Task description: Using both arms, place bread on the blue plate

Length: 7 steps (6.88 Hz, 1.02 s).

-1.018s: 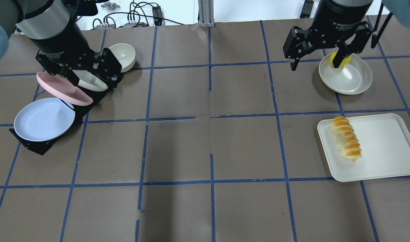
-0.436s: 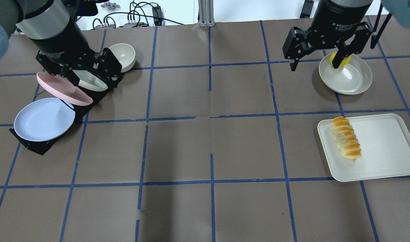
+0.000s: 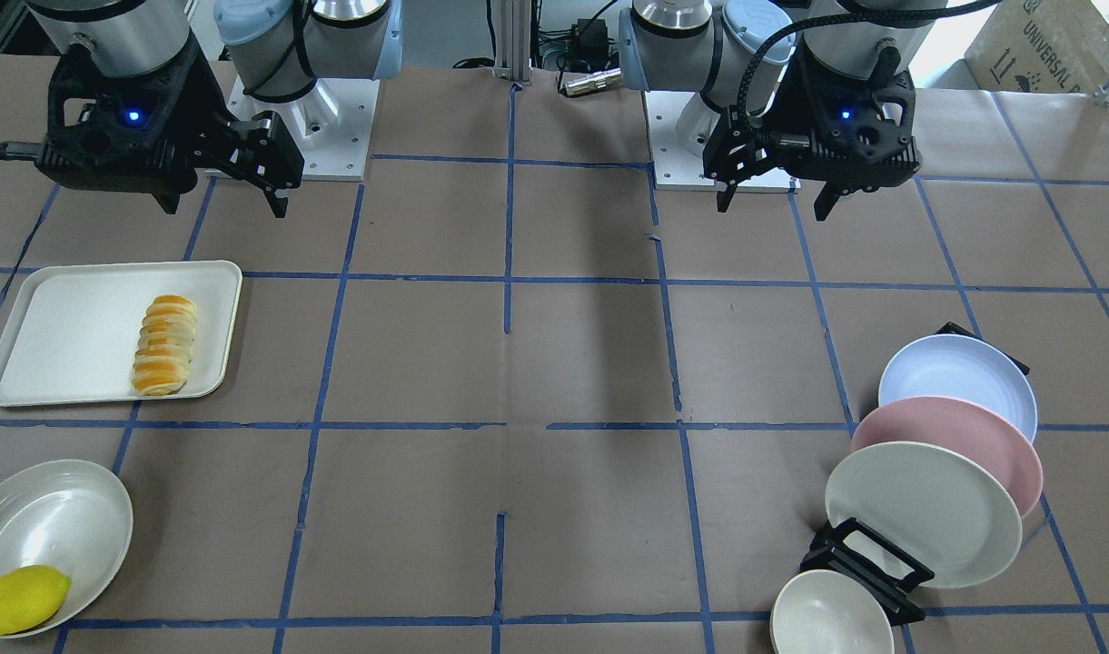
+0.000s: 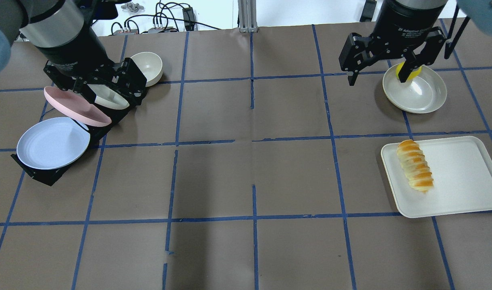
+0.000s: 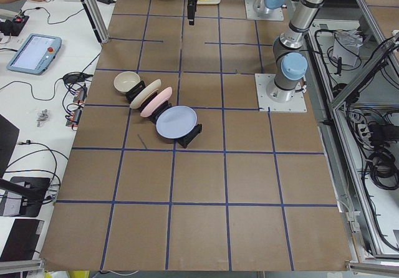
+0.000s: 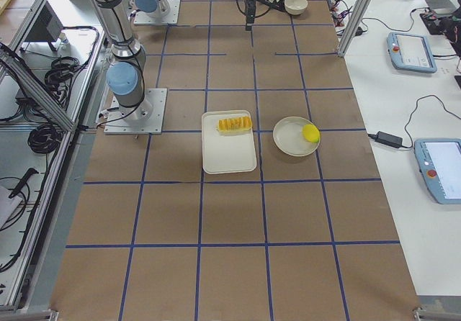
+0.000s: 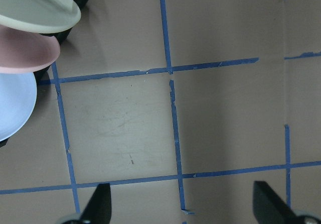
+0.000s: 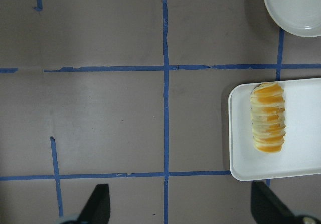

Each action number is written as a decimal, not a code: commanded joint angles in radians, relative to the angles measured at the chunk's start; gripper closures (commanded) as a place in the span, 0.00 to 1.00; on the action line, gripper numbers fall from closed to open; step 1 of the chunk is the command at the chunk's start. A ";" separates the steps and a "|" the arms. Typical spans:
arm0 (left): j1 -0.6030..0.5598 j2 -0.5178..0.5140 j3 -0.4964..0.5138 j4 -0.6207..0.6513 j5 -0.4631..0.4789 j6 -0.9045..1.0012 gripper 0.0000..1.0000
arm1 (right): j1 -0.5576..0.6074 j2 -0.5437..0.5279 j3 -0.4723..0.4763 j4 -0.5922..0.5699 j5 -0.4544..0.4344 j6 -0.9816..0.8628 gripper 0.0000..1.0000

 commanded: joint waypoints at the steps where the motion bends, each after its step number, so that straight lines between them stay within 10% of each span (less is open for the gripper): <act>1: 0.000 0.000 -0.003 0.000 0.000 0.000 0.00 | -0.009 0.005 0.004 0.002 -0.001 -0.010 0.02; 7: 0.054 0.003 -0.029 -0.001 0.014 0.029 0.00 | -0.449 -0.007 0.500 -0.462 -0.019 -0.548 0.08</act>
